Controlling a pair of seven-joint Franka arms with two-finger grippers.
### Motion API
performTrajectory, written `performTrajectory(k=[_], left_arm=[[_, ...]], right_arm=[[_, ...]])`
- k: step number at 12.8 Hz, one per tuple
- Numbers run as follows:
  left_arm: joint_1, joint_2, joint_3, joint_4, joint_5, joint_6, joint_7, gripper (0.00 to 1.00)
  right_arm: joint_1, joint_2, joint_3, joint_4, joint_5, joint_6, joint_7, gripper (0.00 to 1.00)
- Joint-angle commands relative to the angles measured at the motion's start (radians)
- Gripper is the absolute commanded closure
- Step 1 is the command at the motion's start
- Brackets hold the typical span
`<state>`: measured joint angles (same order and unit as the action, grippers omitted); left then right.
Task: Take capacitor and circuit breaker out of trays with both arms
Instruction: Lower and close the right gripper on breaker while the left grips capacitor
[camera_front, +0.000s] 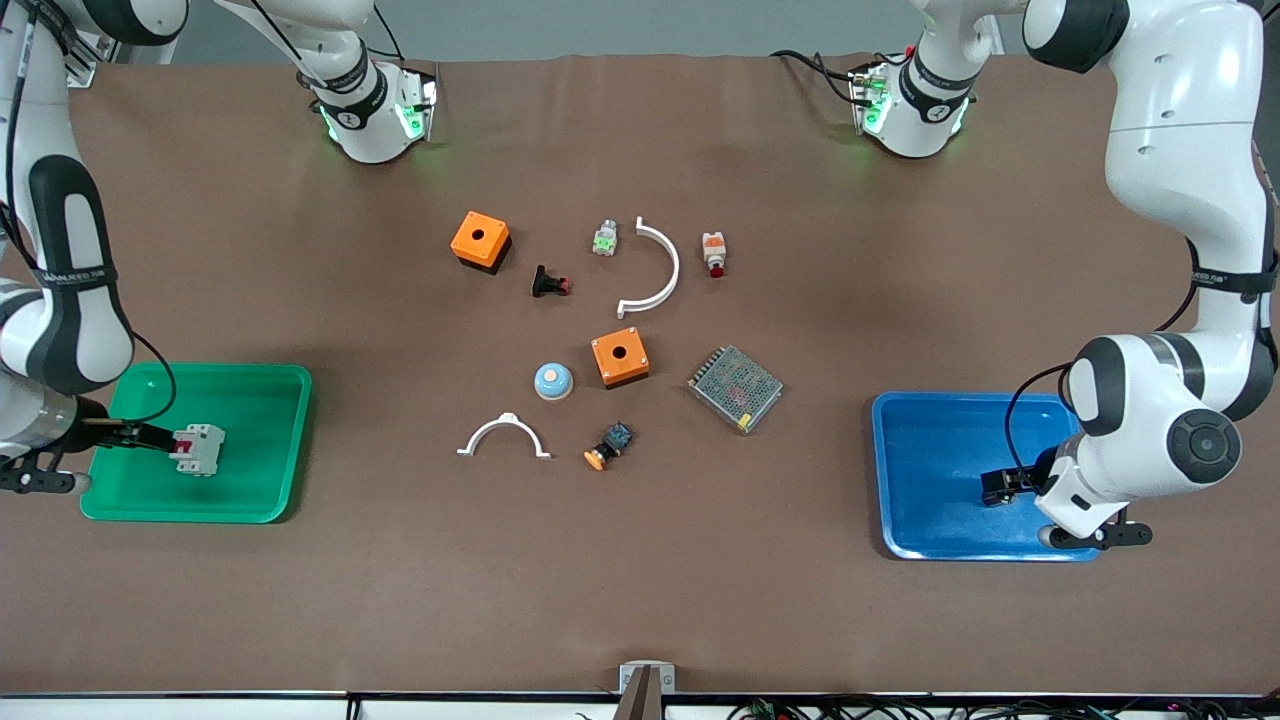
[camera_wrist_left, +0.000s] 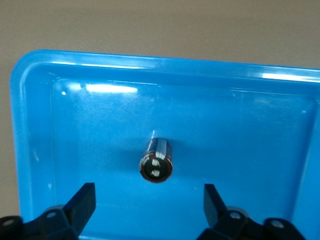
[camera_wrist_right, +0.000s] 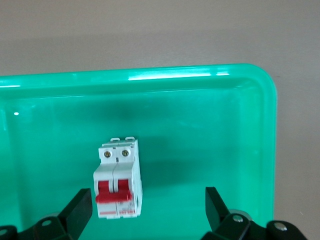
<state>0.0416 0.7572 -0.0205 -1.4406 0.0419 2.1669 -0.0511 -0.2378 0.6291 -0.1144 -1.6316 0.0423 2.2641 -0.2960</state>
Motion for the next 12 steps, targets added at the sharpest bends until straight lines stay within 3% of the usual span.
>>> performTrajectory(k=[1,10,12], left_arm=[[-0.002,0.034,-0.001,0.029,-0.011,0.027,-0.015,0.14],[0.0,0.074,0.001,0.028,-0.011,0.088,-0.016,0.32],[0.0,0.073,0.001,0.028,-0.01,0.088,-0.015,0.42]], right_arm=[[-0.011,0.021,0.025,0.03,0.053,-0.003,-0.038,0.0],[-0.003,0.083,0.027,0.024,0.062,0.032,-0.114,0.0],[-0.001,0.083,0.027,0.022,0.061,0.029,-0.115,0.18]])
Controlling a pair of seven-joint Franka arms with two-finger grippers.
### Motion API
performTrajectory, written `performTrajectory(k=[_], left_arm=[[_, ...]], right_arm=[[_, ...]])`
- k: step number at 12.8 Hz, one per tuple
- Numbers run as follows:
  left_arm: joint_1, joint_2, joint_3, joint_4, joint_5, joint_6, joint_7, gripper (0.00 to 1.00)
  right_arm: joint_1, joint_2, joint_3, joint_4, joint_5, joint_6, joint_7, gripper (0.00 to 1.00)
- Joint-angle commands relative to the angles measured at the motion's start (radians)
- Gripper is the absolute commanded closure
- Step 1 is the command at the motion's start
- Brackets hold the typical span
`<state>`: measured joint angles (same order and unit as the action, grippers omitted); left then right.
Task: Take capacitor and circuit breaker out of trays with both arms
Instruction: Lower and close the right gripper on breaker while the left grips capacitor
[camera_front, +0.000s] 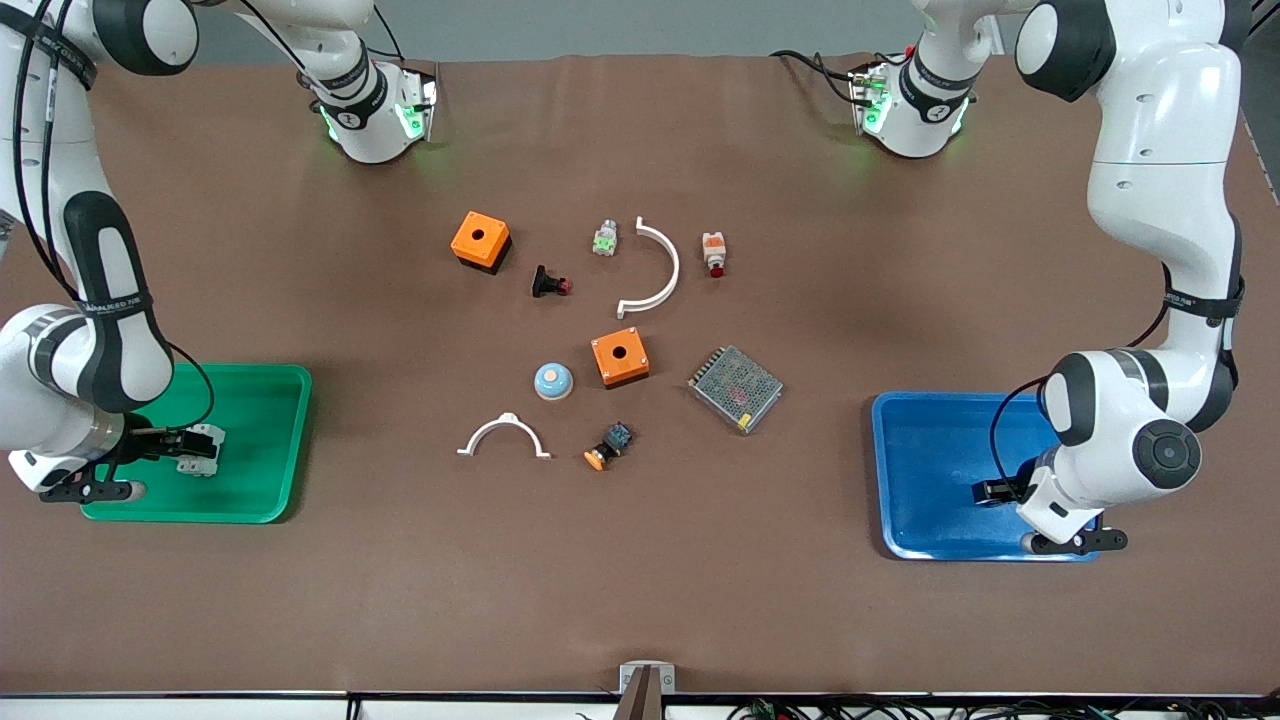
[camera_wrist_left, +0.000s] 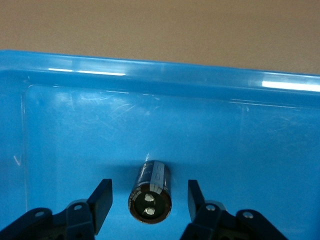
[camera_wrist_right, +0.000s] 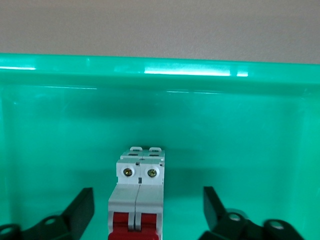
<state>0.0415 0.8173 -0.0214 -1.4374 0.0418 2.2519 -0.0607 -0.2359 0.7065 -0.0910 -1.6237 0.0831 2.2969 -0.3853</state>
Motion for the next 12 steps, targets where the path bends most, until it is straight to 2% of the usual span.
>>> performTrajectory(k=[1,2,3,5,6,8,10,12], left_arm=[[0.0,0.011,0.001,0.025,-0.01,0.003,-0.004,0.5],[0.0,0.01,0.001,0.025,-0.01,0.003,-0.004,0.6],[0.0,0.005,0.0,0.025,-0.008,0.003,-0.004,0.73],[0.003,-0.003,0.001,0.023,-0.005,-0.005,-0.002,0.94],[0.004,-0.009,0.001,0.023,-0.002,-0.009,-0.002,0.99],[0.003,-0.036,0.001,0.023,0.0,-0.052,-0.002,0.99],[-0.002,-0.09,0.0,0.019,0.003,-0.116,-0.002,1.0],[-0.008,-0.157,-0.012,0.017,0.001,-0.21,-0.007,1.0]], right_arm=[[0.0,0.005,0.004,0.013,0.021,-0.008,-0.024,0.31],[0.0,0.004,0.004,0.013,0.021,-0.011,-0.023,0.4],[0.0,0.004,0.004,0.013,0.021,-0.013,-0.023,0.6],[-0.002,0.001,0.004,0.013,0.02,-0.016,-0.023,0.95],[-0.002,-0.002,0.004,0.018,0.021,-0.016,-0.026,1.0],[0.004,-0.021,0.004,0.062,0.02,-0.084,-0.024,1.0],[0.012,-0.03,0.005,0.207,0.021,-0.343,-0.012,1.0],[0.085,-0.111,0.002,0.277,0.015,-0.553,0.06,1.0]])
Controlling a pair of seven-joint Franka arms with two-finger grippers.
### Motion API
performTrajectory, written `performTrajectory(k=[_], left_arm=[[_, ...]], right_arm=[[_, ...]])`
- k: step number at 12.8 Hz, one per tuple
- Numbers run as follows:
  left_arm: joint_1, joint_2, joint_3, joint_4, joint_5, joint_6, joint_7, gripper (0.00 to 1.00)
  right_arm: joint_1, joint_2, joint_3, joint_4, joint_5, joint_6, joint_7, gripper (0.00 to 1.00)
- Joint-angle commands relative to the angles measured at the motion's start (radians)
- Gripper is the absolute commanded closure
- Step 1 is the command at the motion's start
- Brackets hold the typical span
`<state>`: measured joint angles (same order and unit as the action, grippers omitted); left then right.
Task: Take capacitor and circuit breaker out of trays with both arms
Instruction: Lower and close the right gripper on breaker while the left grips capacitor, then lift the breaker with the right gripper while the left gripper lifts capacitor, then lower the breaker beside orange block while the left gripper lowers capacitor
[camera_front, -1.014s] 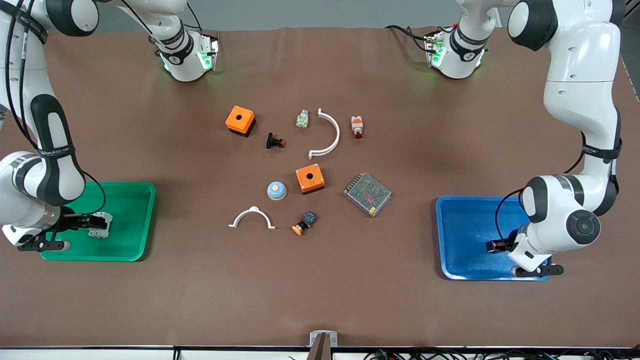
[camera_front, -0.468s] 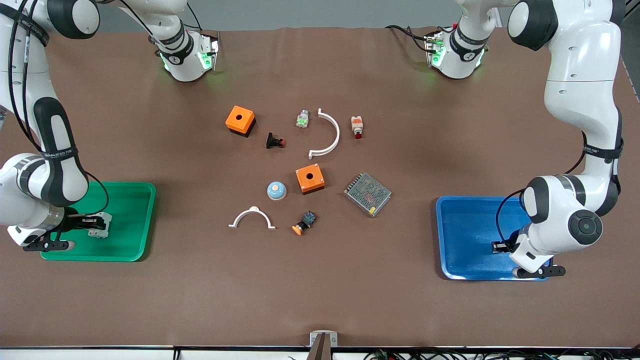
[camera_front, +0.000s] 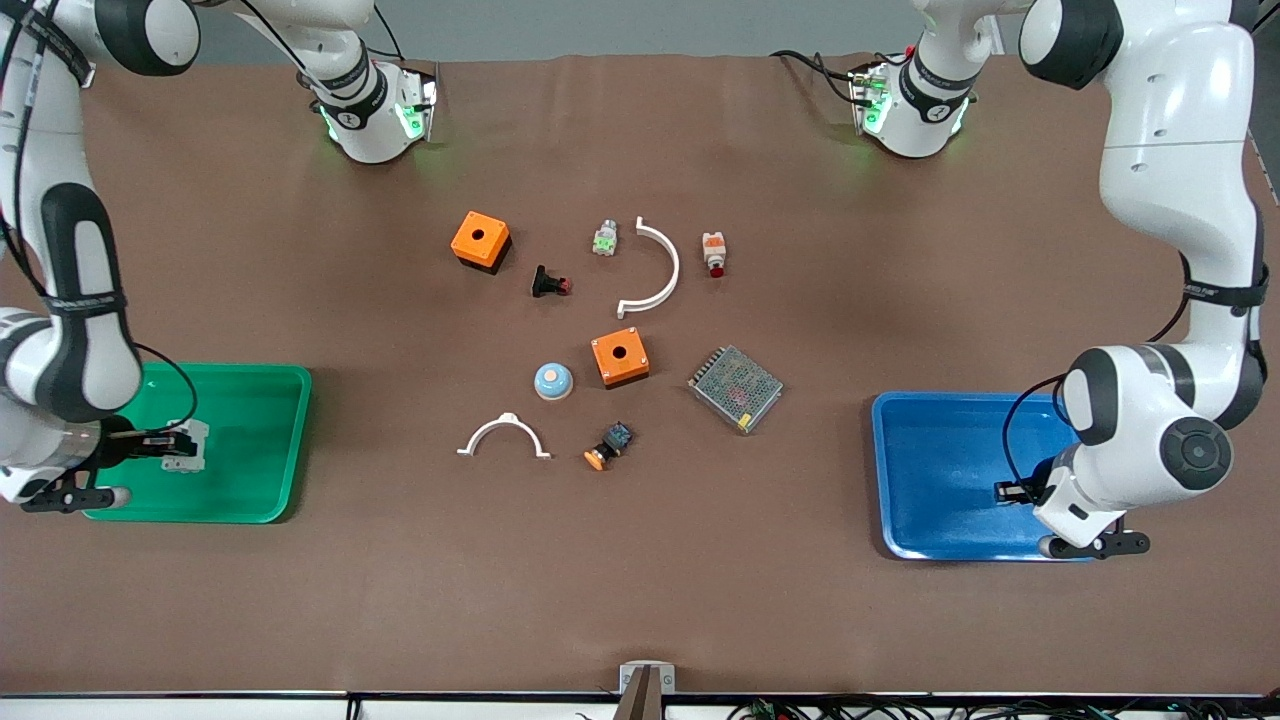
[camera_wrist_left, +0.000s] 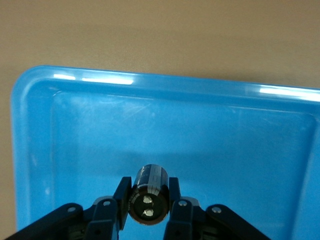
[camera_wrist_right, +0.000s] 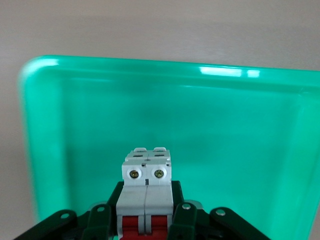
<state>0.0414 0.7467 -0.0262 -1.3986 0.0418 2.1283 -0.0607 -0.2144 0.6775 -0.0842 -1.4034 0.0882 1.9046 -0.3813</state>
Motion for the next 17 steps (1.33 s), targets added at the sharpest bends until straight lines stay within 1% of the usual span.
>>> performTrajectory(k=[1,2,4,6,7,9,10,11,13,14,15,16,17], left_arm=[[-0.009,-0.117,-0.02,-0.025,-0.002,-0.128,-0.01,1.0],[-0.009,-0.145,-0.041,-0.03,-0.002,-0.167,-0.028,1.0],[-0.009,-0.203,-0.09,-0.069,-0.002,-0.2,-0.111,1.0],[-0.009,-0.272,-0.148,-0.143,0.001,-0.199,-0.213,1.0],[-0.009,-0.302,-0.179,-0.175,0.001,-0.2,-0.255,1.0],[-0.009,-0.357,-0.237,-0.25,0.001,-0.194,-0.336,1.0],[-0.009,-0.38,-0.277,-0.285,0.003,-0.188,-0.402,1.0],[-0.009,-0.395,-0.316,-0.31,0.003,-0.182,-0.463,1.0],[-0.012,-0.4,-0.409,-0.341,0.004,-0.171,-0.612,1.0],[-0.026,-0.397,-0.438,-0.352,0.004,-0.15,-0.686,1.0],[-0.066,-0.397,-0.442,-0.371,0.004,-0.107,-0.765,1.0],[-0.11,-0.388,-0.442,-0.375,0.013,-0.091,-0.828,1.0],[-0.144,-0.373,-0.443,-0.375,0.057,-0.085,-0.902,1.0]], right_arm=[[0.094,-0.132,-0.005,0.047,0.011,-0.211,0.143,1.0],[0.122,-0.183,0.0,0.011,0.015,-0.245,0.206,1.0],[0.229,-0.3,0.003,-0.125,0.015,-0.216,0.35,0.99],[0.34,-0.41,0.003,-0.332,0.015,-0.068,0.461,0.99],[0.374,-0.435,0.003,-0.424,0.018,0.001,0.485,0.98],[0.426,-0.493,0.004,-0.628,0.024,0.199,0.521,0.98],[0.452,-0.506,0.004,-0.694,0.034,0.261,0.541,0.98],[0.502,-0.522,0.004,-0.76,0.041,0.324,0.608,0.98],[0.596,-0.527,0.003,-0.848,0.041,0.436,0.738,0.98],[0.637,-0.523,0.003,-0.877,0.041,0.492,0.799,0.98],[0.667,-0.518,0.003,-0.888,0.041,0.531,0.844,0.98],[0.702,-0.515,0.001,-0.891,0.039,0.548,0.895,0.99],[0.731,-0.509,0.001,-0.893,0.038,0.556,0.933,0.99]])
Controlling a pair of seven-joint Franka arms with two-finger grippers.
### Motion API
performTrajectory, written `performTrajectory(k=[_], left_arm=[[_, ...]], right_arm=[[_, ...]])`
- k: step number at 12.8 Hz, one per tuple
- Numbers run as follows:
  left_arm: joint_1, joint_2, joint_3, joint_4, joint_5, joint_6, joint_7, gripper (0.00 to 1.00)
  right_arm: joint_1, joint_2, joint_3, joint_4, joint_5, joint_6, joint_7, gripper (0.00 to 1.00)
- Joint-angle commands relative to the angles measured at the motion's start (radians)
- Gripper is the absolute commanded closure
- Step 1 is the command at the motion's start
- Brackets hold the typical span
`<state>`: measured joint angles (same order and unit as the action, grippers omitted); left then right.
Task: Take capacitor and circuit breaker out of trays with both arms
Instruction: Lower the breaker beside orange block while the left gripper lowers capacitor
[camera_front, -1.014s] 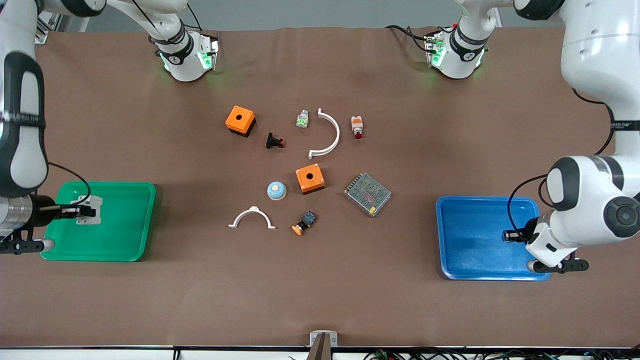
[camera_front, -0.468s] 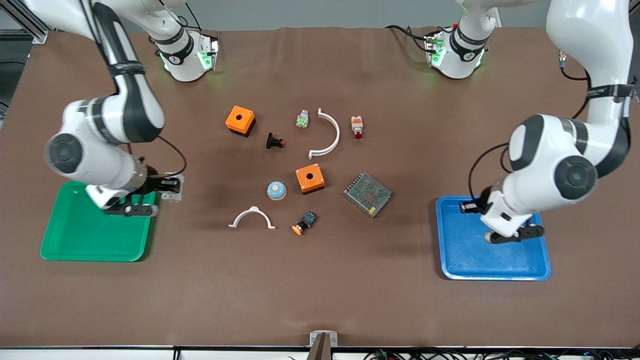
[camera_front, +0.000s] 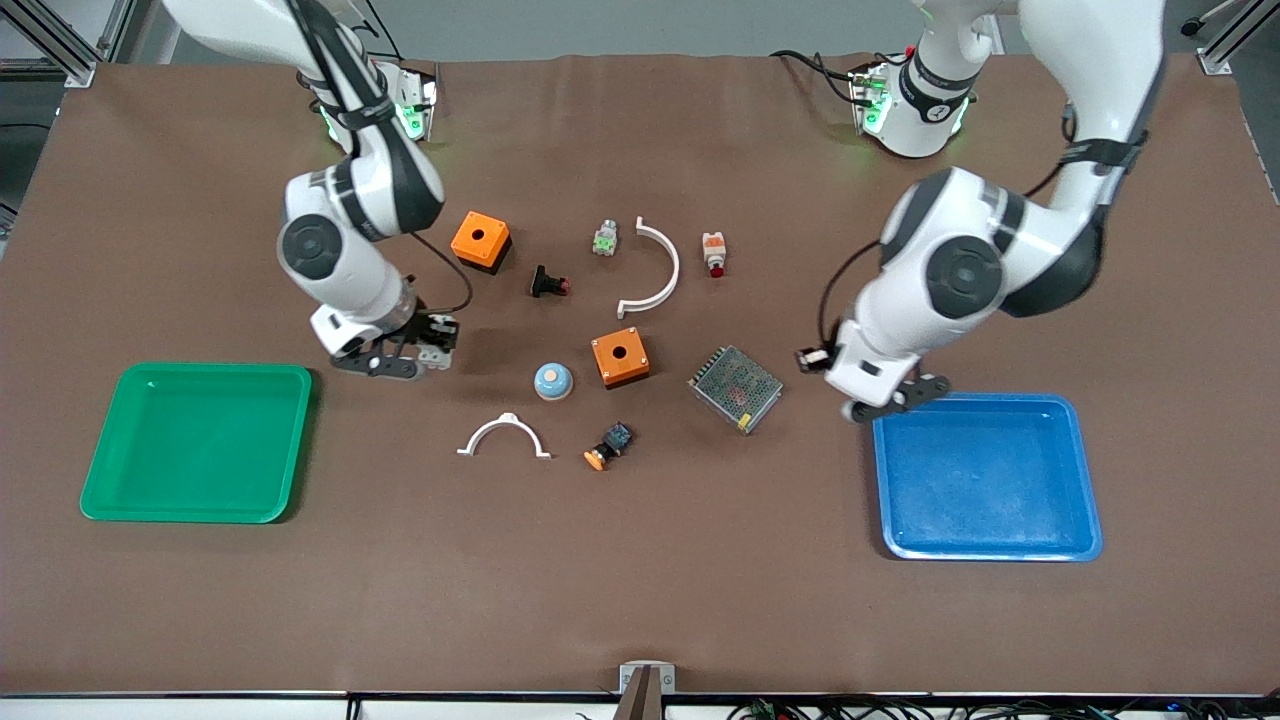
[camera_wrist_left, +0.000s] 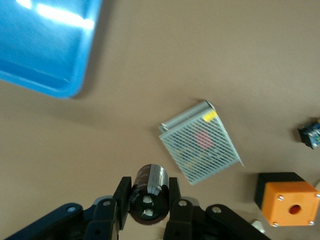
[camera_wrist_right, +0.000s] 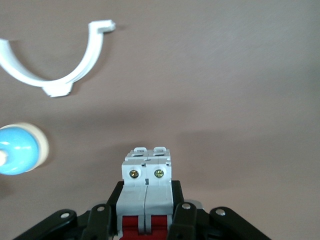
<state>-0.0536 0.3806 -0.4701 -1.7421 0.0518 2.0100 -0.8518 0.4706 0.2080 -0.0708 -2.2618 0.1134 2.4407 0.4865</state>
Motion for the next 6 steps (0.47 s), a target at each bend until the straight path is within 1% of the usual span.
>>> performTrajectory(k=[1,3,6], left_arm=[[-0.099,0.015,-0.001,-0.031,0.095,0.05,-0.21,1.0],[-0.181,0.064,-0.001,-0.024,0.121,0.091,-0.353,1.0],[-0.255,0.142,0.001,-0.027,0.123,0.185,-0.481,1.0]], right_arm=[[0.066,-0.038,-0.012,-0.056,0.011,0.044,0.084,0.99],[0.092,-0.038,-0.012,-0.106,0.011,0.124,0.086,0.99],[0.114,-0.019,-0.012,-0.114,0.009,0.139,0.086,0.99]])
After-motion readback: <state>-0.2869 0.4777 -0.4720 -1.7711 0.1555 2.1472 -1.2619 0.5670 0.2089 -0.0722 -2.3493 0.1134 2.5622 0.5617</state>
